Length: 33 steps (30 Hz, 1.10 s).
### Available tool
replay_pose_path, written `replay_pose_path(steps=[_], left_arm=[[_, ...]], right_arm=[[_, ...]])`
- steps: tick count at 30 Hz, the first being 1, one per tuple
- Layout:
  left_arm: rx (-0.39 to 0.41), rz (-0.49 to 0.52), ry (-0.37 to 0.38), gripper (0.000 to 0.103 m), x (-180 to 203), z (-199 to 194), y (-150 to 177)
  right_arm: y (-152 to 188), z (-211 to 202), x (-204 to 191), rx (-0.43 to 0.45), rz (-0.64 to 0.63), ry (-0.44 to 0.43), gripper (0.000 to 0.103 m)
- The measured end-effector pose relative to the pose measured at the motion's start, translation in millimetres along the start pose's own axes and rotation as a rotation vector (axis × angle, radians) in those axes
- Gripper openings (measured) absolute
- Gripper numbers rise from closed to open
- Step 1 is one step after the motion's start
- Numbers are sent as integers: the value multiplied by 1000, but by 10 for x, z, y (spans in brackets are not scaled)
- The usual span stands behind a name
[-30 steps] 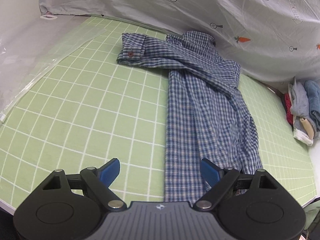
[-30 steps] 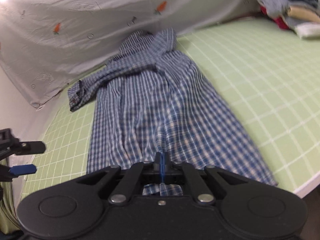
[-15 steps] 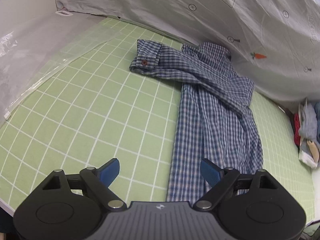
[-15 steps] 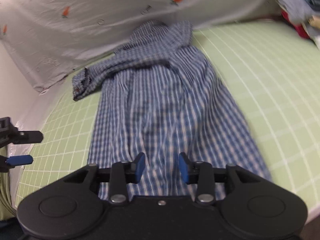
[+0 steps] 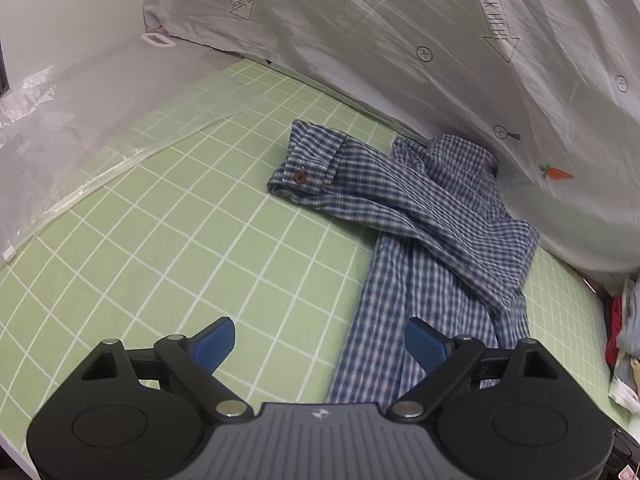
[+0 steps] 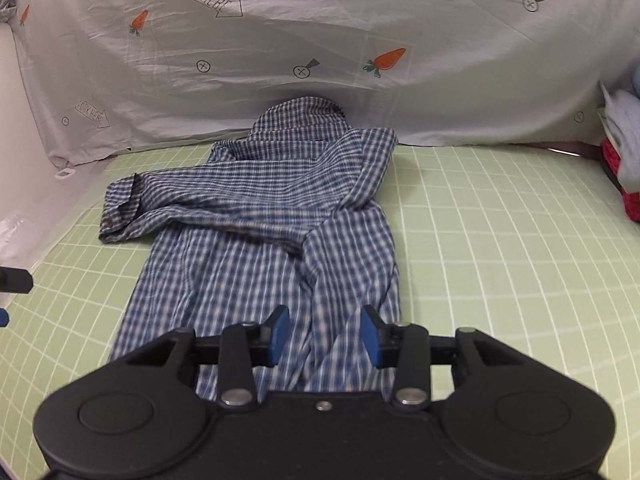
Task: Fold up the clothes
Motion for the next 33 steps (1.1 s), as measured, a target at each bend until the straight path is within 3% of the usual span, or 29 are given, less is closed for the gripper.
replay_pose_path(steps=[11,14,15,16,21,25,30,33], left_arm=[[-42,28,-55,92,-20,661,-576],[-62,31,-63,92,-76,774,-625],[-64,20,-65,92,-108,789,-630],[-66,10,-64,92,-140,797,-627],[-78,-30,-82,92,-294,850,-603],[-84,-56,-94,92,-362,889,-610],[-75,-56,-98,92,-349,880,-650],[-72,-51,-102,92,-344,884,-678]], right_arm=[[-439,1002,-274,-62,-108,-7,32],[-497,1204,-300,-95,-123,-5,17],[-523,1229,-292,-95,-107,-9,6],[-558,1231,-282,-91,-86,-17,5],[-802,1094,-286,-11,4,-53,4],[-942,1097,-349,5,41,-102,4],[-832,1369,-424,-82,22,-83,5],[-782,1423,-398,-132,52,-98,19]])
Point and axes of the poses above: each gripper's, at about its wrist camera, not at the fingertips, and z roughly the way its jaws point, x to its right, y to its underside, the point moved 1 cm from there along z, roughly the way its jaws point, and after that the axes turned 7 degrees about y, right-handed, at the moved point
